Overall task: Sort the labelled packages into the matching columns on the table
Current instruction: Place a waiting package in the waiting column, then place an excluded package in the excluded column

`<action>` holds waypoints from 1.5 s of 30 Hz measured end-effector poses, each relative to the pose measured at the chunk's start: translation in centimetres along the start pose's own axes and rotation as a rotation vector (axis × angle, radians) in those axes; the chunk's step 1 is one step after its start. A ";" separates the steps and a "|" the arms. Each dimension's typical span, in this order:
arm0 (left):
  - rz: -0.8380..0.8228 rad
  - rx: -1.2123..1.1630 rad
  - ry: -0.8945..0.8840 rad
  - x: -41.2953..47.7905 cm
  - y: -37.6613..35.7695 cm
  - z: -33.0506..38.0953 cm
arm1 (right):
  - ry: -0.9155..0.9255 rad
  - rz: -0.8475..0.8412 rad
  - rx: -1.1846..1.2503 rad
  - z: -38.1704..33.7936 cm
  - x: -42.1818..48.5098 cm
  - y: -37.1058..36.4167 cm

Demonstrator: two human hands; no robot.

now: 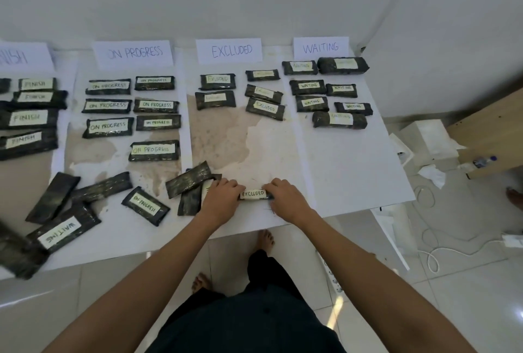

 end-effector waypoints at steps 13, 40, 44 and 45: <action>0.322 -0.105 -0.028 2.4 5.5 -1.2 | 0.150 0.262 0.034 0.6 3.7 7.2; 0.328 -0.123 0.316 16.0 9.6 -13.6 | 0.298 0.307 -0.145 8.0 17.9 10.1; 0.342 -0.115 0.303 16.0 9.7 -13.7 | 0.316 0.342 -0.150 8.5 18.0 10.6; 0.340 -0.109 0.293 16.1 9.7 -13.7 | 0.315 0.334 -0.151 8.5 18.0 10.6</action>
Point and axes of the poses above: each hand's wrist, its own x-axis towards the middle knuckle, its own y-axis out of the back of the hand, z = x × y, the point moved 6 cm from there along x, towards the middle knuckle, and after that the axes turned 1 degree about y, right-handed, at the moved point
